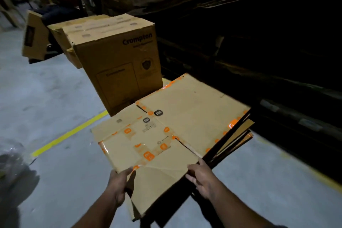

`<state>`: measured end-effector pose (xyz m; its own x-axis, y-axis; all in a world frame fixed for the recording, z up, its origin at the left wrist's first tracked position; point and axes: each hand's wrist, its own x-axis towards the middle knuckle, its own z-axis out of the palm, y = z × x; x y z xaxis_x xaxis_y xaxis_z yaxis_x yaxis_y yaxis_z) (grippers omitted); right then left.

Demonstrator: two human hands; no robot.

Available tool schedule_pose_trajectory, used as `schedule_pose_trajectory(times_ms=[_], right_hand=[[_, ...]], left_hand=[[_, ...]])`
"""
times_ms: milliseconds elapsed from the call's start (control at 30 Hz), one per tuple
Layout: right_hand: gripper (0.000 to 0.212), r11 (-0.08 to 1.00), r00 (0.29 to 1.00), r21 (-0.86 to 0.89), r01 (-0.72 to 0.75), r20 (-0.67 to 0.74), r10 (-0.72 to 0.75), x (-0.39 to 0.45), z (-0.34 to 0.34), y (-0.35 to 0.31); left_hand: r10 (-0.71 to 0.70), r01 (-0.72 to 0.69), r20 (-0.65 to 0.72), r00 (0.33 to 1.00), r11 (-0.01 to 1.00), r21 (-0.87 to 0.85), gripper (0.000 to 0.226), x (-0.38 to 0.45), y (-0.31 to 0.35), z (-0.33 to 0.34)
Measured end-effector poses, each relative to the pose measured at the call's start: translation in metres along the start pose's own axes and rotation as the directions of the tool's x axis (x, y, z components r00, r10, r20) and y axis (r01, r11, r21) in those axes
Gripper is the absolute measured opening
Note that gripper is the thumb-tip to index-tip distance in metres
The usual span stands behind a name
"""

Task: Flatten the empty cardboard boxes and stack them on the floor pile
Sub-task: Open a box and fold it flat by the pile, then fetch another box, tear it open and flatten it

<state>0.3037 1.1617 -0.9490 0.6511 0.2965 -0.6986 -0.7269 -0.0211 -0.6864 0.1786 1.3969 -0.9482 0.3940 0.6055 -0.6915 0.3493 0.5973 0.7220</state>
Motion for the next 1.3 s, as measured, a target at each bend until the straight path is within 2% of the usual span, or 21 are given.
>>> schedule_pose_trajectory(times_ms=[67,133,233,300,400,500,600,667,800,900,1067,1300], right_hand=[[0.079,0.996,0.997,-0.08,0.027,0.071,-0.021,0.001,0.004,-0.005],[0.078,0.99,0.993,-0.135,0.045,0.118,-0.029,-0.001,0.006,-0.007],[0.071,0.983,0.993,-0.163,0.085,0.098,-0.07,-0.01,0.003,-0.005],[0.067,0.982,0.993,-0.154,0.106,0.069,-0.096,-0.02,0.0,-0.005],[0.062,0.982,0.99,-0.122,0.143,0.017,-0.142,-0.044,-0.009,-0.01],[0.058,0.971,0.974,-0.102,0.217,-0.048,-0.223,-0.078,-0.025,-0.021],[0.051,0.936,0.934,-0.15,0.318,-0.118,-0.337,-0.126,-0.053,-0.033],[0.045,0.909,0.901,-0.177,0.377,-0.158,-0.405,-0.163,-0.079,-0.039],[0.02,0.855,0.817,-0.223,0.468,-0.26,-0.515,-0.24,-0.142,-0.042],[0.016,0.823,0.75,-0.228,0.521,-0.339,-0.568,-0.3,-0.194,-0.039],[0.016,0.788,0.613,-0.187,0.587,-0.532,-0.584,-0.392,-0.287,-0.036],[0.015,0.755,0.466,-0.112,0.646,-0.725,-0.507,-0.502,-0.409,-0.006]], left_hand=[[0.054,-0.055,0.032,0.998,0.997,0.047,0.025,-0.005,0.007,0.006],[0.118,-0.124,0.046,0.992,0.979,0.162,0.029,-0.008,0.013,0.009],[0.135,-0.146,0.06,0.989,0.952,0.27,0.061,-0.019,0.011,0.011],[0.125,-0.149,0.112,0.986,0.957,0.248,0.078,-0.04,0.008,0.021],[0.107,-0.173,0.271,0.957,0.957,0.235,0.069,-0.077,-0.005,0.047],[0.162,-0.287,0.397,0.903,0.916,0.279,0.061,-0.119,-0.016,0.083],[0.237,-0.407,0.479,0.845,0.866,0.29,0.045,-0.167,-0.016,0.122],[0.271,-0.465,0.524,0.808,0.838,0.284,0.042,-0.201,-0.016,0.146],[0.292,-0.566,0.632,0.717,0.774,0.283,0.033,-0.273,-0.029,0.19],[0.293,-0.618,0.713,0.637,0.747,0.246,0.027,-0.333,-0.05,0.223],[0.21,-0.662,0.844,0.493,0.721,0.207,0.026,-0.432,-0.11,0.276],[0.082,-0.697,0.958,0.273,0.704,0.138,0.026,-0.587,-0.207,0.34]])
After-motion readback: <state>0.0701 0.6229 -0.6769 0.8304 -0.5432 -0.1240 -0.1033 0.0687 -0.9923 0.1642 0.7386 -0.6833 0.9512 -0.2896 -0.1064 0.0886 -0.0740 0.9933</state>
